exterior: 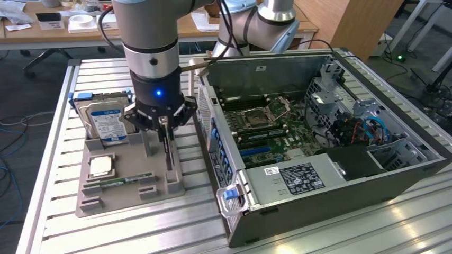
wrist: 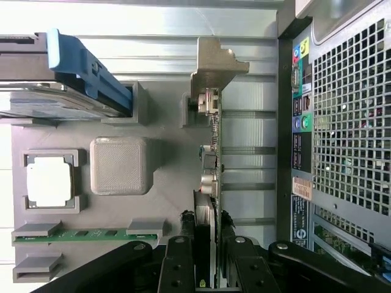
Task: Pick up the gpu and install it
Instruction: 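Pick up the gpu and move the gpu toward the slot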
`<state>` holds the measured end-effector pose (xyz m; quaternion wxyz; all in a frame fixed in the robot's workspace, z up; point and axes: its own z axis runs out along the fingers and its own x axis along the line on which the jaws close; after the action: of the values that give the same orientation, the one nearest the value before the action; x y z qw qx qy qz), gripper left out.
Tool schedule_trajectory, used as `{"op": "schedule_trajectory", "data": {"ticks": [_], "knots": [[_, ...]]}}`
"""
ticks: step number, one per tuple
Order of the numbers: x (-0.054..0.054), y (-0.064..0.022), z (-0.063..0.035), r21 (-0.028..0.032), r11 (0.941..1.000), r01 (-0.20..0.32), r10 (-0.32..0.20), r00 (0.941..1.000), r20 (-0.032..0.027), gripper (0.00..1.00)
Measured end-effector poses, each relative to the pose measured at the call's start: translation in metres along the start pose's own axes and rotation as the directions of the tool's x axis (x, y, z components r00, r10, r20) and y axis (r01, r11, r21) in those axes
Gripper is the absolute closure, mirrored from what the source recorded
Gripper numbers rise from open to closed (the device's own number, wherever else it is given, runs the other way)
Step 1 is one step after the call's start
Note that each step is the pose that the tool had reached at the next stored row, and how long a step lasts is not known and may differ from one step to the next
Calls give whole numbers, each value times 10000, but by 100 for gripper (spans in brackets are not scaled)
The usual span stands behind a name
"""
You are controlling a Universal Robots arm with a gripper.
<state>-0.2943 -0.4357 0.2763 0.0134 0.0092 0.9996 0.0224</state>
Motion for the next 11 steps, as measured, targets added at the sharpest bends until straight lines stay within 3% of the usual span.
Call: {"op": "schedule_trajectory", "data": {"ticks": [11], "knots": [[-5, 8, -168, 0, 10000, 0, 0, 10000, 0, 74]]}}
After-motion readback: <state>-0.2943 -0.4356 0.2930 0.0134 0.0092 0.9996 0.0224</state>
